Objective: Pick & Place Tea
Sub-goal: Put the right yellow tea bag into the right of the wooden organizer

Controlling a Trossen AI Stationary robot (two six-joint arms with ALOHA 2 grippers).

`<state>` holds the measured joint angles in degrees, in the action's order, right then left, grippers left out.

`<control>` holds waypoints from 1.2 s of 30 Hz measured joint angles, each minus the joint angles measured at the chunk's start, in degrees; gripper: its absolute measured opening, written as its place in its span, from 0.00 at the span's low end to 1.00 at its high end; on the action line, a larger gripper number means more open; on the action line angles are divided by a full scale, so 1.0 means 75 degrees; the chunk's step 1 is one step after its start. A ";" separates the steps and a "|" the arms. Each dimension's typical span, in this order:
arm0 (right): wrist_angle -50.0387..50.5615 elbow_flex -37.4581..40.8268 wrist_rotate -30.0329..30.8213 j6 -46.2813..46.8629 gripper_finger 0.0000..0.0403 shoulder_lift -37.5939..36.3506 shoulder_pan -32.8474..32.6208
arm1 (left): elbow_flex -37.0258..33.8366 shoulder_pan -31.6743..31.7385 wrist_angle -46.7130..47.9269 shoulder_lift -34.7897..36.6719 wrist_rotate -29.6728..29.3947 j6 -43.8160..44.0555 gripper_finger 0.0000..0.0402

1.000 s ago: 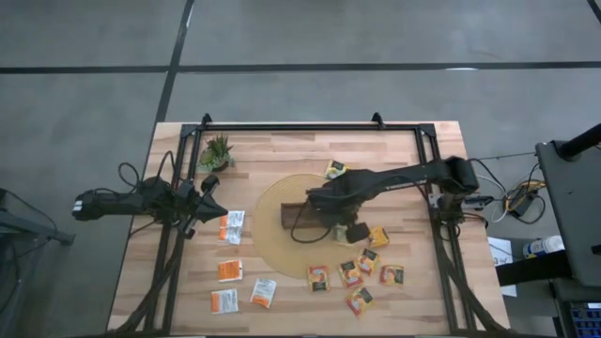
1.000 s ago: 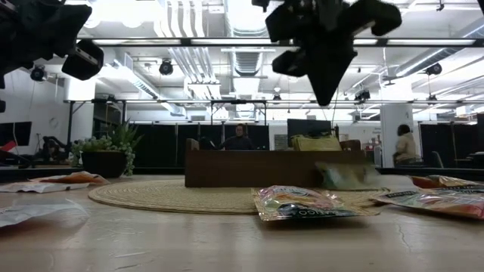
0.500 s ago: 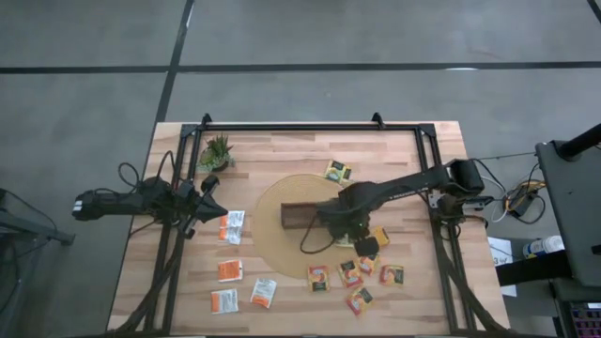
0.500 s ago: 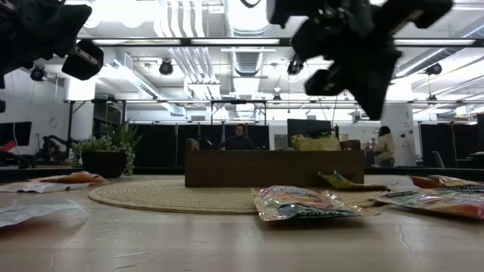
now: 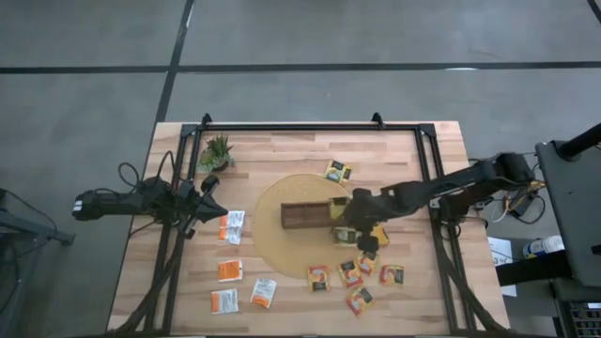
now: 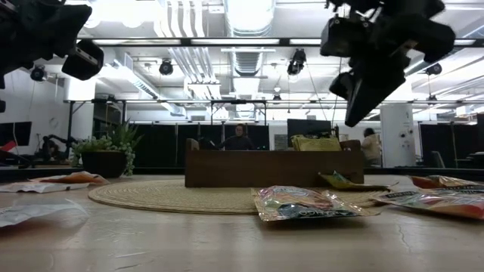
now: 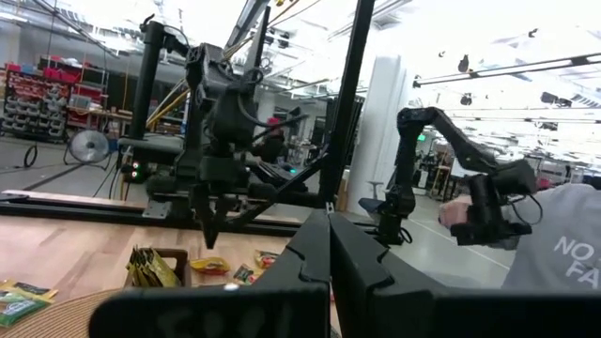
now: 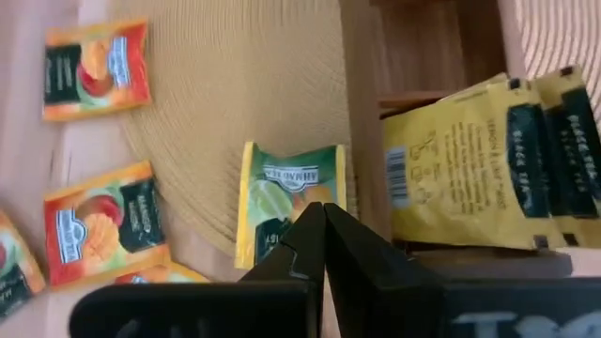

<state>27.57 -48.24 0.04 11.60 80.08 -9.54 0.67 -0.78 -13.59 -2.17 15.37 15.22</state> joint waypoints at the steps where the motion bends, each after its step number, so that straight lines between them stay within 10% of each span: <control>1: -0.0196 0.0201 -0.0011 0.0056 0.02 -0.0165 -0.0003 | 0.0003 0.0001 -0.0003 -0.0002 -0.0003 0.0000 0.00; 12: -0.0586 0.0829 -0.0578 0.0163 0.05 -0.0524 -0.0103 | 0.0003 0.0000 -0.0003 -0.0003 -0.0002 0.0000 0.00; 26: -0.0580 0.0552 -0.0694 -0.0077 0.48 0.0887 -0.0151 | 0.0003 0.0000 -0.0003 -0.0003 -0.0002 0.0003 0.00; 36: -0.0696 0.0497 -0.0488 -0.0374 0.57 0.1785 -0.0201 | 0.0000 0.0003 -0.0005 -0.0003 -0.0003 0.0003 0.00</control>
<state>22.35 -44.51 -3.62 8.80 93.47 -11.05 0.67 -0.75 -13.63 -2.20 15.35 15.25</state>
